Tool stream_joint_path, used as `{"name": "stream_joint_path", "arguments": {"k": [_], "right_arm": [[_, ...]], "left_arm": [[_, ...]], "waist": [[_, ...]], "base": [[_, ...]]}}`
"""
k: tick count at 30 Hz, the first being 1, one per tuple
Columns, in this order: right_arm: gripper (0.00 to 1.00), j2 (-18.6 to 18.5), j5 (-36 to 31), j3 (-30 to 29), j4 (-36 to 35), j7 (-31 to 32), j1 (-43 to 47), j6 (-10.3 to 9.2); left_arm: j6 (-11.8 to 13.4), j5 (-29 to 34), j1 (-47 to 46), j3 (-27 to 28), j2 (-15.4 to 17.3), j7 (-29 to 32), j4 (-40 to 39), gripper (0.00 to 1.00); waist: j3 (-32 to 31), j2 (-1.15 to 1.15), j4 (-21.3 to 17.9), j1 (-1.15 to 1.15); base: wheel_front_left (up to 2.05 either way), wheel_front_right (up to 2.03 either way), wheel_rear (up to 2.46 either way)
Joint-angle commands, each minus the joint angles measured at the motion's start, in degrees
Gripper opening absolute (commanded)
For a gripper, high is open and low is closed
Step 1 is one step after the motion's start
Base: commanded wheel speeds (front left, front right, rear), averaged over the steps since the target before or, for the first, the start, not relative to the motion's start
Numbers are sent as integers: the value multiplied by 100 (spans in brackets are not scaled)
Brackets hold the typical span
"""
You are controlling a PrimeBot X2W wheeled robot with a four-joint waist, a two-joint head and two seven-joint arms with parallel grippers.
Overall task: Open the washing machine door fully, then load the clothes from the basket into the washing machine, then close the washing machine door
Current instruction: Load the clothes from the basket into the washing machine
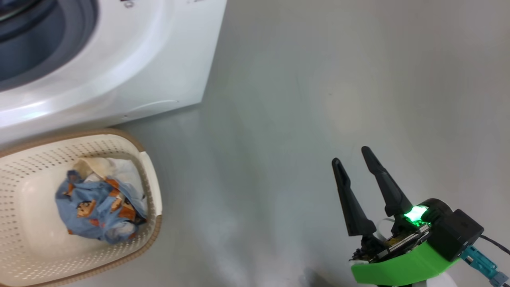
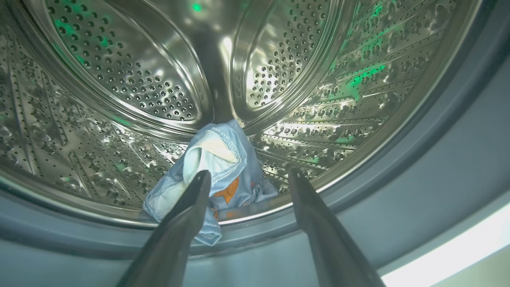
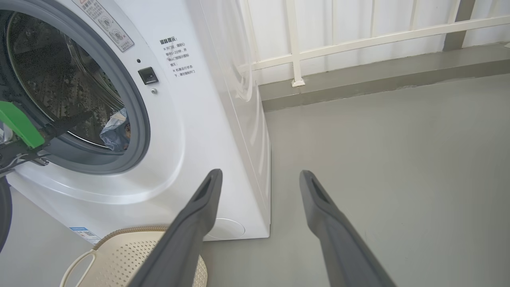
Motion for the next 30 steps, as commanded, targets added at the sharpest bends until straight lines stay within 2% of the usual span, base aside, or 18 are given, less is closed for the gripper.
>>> {"name": "stream_joint_path", "arguments": {"k": [1,10,23,30], "right_arm": [[100,-66,-60,74,-97,-27,-72,9],[100,-66,-182,-62,147,-27,-191,9],[100,-66,-427,-372,622,-27,-411,9],[100,-66,-493,-458,923,-27,-471,9]], "left_arm": [[-9,-53,112,194,266,-74,-167,100],[26,-227,901,269,139,-414,-449,100],[477,-348,1677,225,-333,-513,-917,100],[680,-320,2061,145,-484,-538,-1161,100]], "waist": [[-149,0,135,0],[-576,0,419,0],[-1364,0,908,0],[-1805,0,1121,0]], "base": [[0,0,0],[0,0,0],[0,0,0],[0,0,0]]}}
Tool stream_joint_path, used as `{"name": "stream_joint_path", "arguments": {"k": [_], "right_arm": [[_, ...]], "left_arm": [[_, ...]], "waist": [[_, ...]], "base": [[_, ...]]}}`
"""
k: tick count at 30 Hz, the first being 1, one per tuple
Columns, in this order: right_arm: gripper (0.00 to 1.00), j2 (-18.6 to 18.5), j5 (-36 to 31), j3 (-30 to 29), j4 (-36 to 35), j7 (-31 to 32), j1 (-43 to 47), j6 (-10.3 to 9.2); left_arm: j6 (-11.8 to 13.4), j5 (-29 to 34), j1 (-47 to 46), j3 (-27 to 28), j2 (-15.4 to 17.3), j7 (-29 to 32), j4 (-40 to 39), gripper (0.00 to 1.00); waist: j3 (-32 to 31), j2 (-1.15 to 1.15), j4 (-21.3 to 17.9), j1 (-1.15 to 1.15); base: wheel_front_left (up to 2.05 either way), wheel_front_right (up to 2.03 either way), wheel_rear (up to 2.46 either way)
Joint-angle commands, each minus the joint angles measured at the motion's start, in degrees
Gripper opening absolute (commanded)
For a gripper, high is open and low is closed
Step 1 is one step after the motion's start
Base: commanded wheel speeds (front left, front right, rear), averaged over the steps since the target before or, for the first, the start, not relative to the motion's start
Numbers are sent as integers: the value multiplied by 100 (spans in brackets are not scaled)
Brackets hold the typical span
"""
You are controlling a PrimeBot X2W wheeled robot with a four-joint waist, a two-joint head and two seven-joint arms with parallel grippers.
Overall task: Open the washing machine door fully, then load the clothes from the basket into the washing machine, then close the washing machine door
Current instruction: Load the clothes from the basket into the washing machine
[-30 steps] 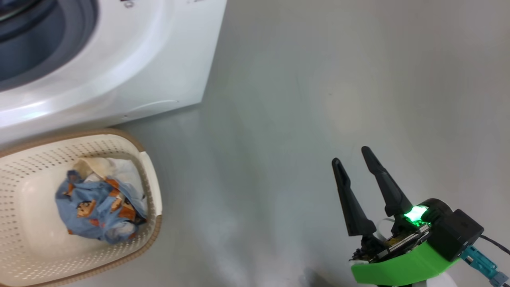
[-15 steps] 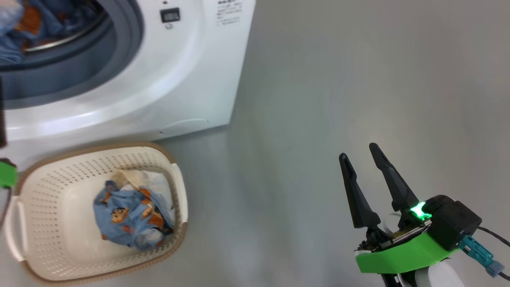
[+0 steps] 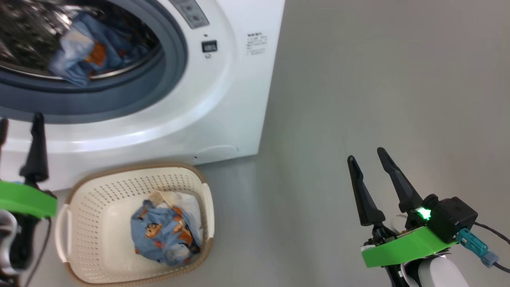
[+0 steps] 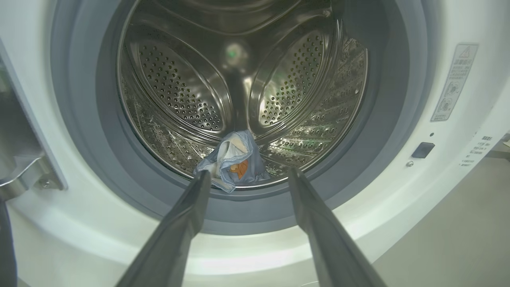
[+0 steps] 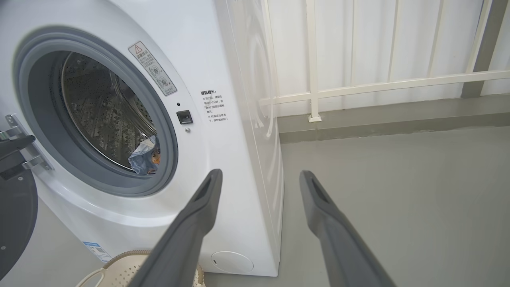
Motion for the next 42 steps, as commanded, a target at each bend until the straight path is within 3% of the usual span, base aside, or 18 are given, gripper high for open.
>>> {"name": "stream_joint_path", "arguments": {"k": [1,11,22,30,42], "right_arm": [[100,-22,-95,94,-73,-27,-138,9],[100,-22,-229,-103,201,-27,-125,9],[100,-22,-371,-346,409,-27,-25,9],[100,-22,-394,-380,487,-27,71,9],[100,-22,-459,-406,460,-27,237,9]], "left_arm": [[49,42,63,186,212,-50,-181,100],[256,283,715,166,132,-136,-695,100],[324,697,1691,582,-90,-185,-1168,100],[219,1150,2289,1063,-418,-186,-1470,100],[-244,1767,2879,1746,-1010,-187,-1555,100]], "waist": [[-317,0,233,0],[-733,0,610,0],[-1212,0,957,0],[-1403,0,1053,0],[-1395,0,1073,0]], "base": [[0,0,0],[0,0,0],[0,0,0],[0,0,0],[0,0,0]]}}
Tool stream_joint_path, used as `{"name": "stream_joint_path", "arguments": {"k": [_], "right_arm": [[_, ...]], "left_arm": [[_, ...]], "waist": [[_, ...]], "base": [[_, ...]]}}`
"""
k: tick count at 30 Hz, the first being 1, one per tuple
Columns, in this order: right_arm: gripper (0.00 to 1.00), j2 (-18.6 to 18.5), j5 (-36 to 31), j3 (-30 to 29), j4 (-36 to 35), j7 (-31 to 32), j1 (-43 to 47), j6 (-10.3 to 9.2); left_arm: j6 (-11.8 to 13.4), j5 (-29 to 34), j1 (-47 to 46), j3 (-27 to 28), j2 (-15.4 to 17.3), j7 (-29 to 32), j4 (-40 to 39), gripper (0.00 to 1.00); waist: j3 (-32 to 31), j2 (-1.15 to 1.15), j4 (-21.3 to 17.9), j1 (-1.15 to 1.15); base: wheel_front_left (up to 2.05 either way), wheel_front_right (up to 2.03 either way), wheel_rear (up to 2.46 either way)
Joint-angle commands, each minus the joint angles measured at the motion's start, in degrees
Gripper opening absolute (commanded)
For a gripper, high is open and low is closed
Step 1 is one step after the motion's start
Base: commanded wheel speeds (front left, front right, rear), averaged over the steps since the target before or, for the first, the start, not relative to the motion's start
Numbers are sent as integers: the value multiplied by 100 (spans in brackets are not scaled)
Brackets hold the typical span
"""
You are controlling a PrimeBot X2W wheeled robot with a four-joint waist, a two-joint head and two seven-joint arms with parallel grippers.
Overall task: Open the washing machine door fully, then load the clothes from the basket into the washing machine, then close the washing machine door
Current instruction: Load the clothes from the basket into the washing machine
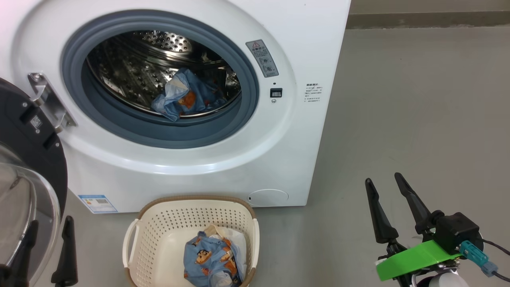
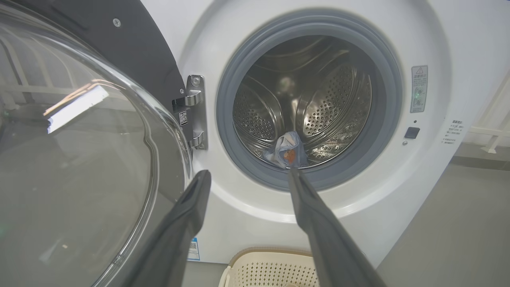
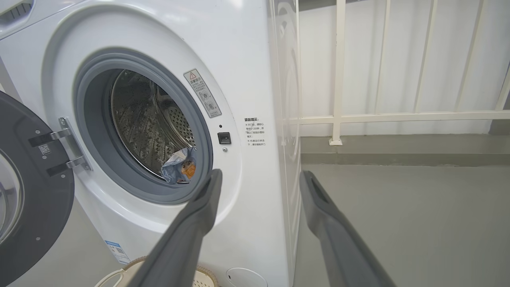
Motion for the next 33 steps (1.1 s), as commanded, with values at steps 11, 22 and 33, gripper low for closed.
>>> {"name": "stream_joint_path", "arguments": {"k": [11,22,33], "right_arm": [[100,-16,-18,98,-139,-27,-33,9],[100,-16,-22,128,-105,-27,-57,9],[100,-16,-13,153,-130,-27,-60,9]], "left_arm": [[-235,405,-135,519,-219,-51,3,100],[-354,556,-132,616,-447,-51,72,100],[-436,576,-126,687,-494,-51,93,100]], "waist": [[-71,0,-43,0],[-105,0,-84,0],[-23,0,-162,0]], "base": [[0,0,0],[0,0,0],[0,0,0]]}}
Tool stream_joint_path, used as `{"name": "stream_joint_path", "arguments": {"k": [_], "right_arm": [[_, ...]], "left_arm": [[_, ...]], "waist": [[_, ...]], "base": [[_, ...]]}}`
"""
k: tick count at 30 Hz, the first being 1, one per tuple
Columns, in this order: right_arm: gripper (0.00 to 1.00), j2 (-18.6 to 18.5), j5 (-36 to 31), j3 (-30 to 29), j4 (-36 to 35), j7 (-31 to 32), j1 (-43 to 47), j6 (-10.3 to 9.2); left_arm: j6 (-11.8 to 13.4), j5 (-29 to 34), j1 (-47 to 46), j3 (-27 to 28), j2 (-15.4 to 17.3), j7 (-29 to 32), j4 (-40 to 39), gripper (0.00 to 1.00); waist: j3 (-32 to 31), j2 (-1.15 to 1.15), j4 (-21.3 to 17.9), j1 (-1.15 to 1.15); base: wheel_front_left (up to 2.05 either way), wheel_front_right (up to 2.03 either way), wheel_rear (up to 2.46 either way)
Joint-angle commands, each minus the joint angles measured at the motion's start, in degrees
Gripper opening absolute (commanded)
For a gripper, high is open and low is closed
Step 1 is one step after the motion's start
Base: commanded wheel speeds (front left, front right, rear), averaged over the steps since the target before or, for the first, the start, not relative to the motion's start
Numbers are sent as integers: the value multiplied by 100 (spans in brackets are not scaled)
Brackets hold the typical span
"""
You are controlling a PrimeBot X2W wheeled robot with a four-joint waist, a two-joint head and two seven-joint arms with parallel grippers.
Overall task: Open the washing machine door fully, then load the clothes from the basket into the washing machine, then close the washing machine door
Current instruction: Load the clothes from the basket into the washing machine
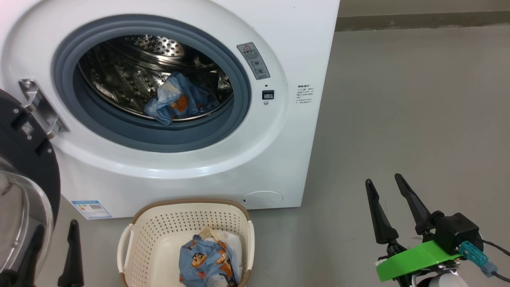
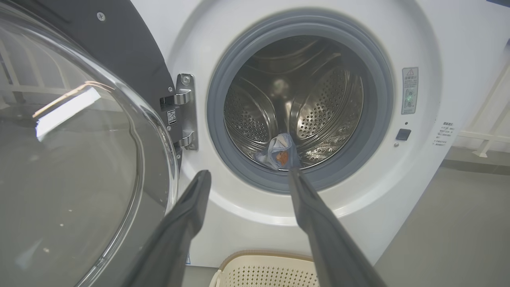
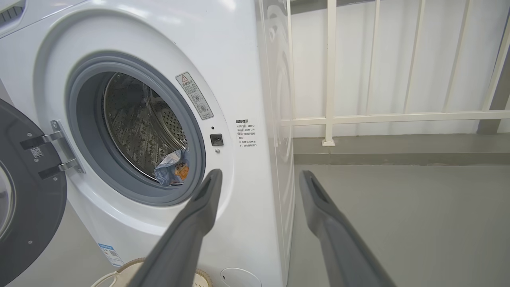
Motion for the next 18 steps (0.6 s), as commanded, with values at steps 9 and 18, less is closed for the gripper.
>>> {"name": "stream_joint_path", "arguments": {"k": [9,18], "right_arm": [[100,-16,24,253,-251,-27,-79,9],[100,-16,72,309,-456,-27,-67,9]], "left_arm": [[-67,-154,-184,144,229,-37,105,100],[-86,-435,-351,-165,544,-37,123,100]], "waist": [[292,0,-147,0],[713,0,-285,0]], "base": [[0,0,0],[0,0,0]]}}
